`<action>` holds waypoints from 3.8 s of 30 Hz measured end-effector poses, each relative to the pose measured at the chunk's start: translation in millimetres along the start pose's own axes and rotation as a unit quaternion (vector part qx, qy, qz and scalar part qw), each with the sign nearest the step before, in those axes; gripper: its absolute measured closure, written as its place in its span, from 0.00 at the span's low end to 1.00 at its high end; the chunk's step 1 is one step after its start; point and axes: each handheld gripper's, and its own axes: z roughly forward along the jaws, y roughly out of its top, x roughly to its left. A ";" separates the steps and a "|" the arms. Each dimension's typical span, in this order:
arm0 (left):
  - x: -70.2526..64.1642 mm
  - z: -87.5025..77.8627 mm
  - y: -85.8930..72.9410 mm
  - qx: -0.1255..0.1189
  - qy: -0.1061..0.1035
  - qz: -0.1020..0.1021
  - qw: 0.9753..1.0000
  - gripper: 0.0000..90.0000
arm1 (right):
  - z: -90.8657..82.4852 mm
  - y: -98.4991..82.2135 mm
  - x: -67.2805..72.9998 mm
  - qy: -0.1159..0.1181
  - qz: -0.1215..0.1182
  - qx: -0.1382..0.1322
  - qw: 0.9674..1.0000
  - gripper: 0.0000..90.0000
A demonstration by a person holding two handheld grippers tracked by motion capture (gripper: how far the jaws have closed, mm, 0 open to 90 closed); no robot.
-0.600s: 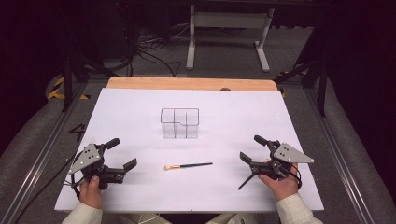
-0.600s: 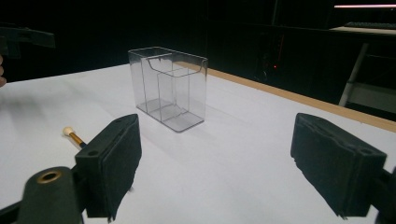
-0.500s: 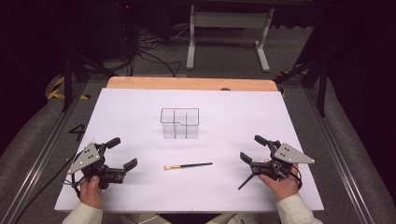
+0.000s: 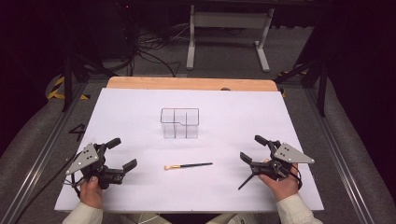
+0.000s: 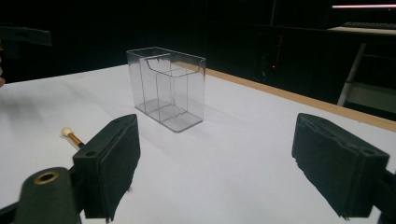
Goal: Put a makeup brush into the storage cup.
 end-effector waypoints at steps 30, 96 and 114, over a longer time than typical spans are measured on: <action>1.4 1.0 -0.4 0.011 0.003 0.003 1.000 0.00 | 51.0 33.3 30.8 0.063 -0.005 0.006 0.998 0.16; 4.8 5.3 0.0 0.027 0.005 0.001 1.000 0.00 | 146.4 105.0 74.4 0.185 -0.151 0.329 0.913 0.27; 5.5 1.0 -0.8 0.027 0.014 -0.001 1.000 0.00 | 173.3 103.8 83.7 0.206 -0.173 0.386 0.882 0.24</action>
